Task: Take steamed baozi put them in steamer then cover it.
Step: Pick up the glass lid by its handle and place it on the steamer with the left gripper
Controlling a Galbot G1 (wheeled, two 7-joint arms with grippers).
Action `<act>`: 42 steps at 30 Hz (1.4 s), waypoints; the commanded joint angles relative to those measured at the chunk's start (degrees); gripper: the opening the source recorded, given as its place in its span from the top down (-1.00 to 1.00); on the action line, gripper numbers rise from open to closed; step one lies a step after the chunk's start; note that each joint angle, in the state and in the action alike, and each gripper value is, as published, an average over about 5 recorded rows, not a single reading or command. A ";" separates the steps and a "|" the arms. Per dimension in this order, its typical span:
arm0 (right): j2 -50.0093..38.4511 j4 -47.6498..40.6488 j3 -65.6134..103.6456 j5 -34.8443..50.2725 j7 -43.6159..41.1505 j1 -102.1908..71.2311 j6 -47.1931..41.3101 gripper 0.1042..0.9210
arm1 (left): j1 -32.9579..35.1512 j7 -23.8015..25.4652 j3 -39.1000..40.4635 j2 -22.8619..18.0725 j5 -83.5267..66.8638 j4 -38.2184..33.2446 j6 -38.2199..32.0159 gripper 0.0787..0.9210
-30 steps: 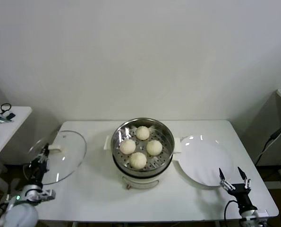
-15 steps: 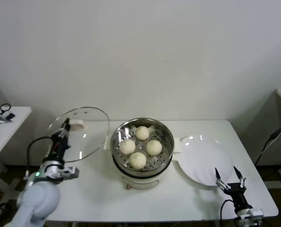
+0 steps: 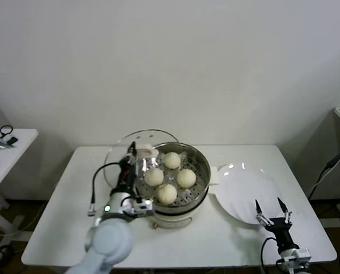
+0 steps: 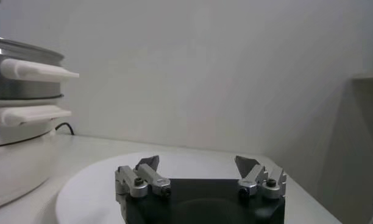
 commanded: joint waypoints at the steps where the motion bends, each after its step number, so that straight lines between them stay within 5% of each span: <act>1: 0.72 -2.55 -0.31 -0.65 0.02 1.52 1.63 -0.76 | -3.46 2.86 11.52 -9.32 10.35 2.86 4.43 0.85; 11: 0.98 -2.85 -0.30 -0.45 0.22 1.28 2.31 -0.76 | -3.73 -0.19 12.26 -13.96 13.08 9.85 3.94 0.85; 42: 0.40 -1.58 -0.05 0.74 0.40 -0.08 2.82 -0.76 | -2.06 -1.84 8.24 -13.56 17.40 16.25 2.36 0.85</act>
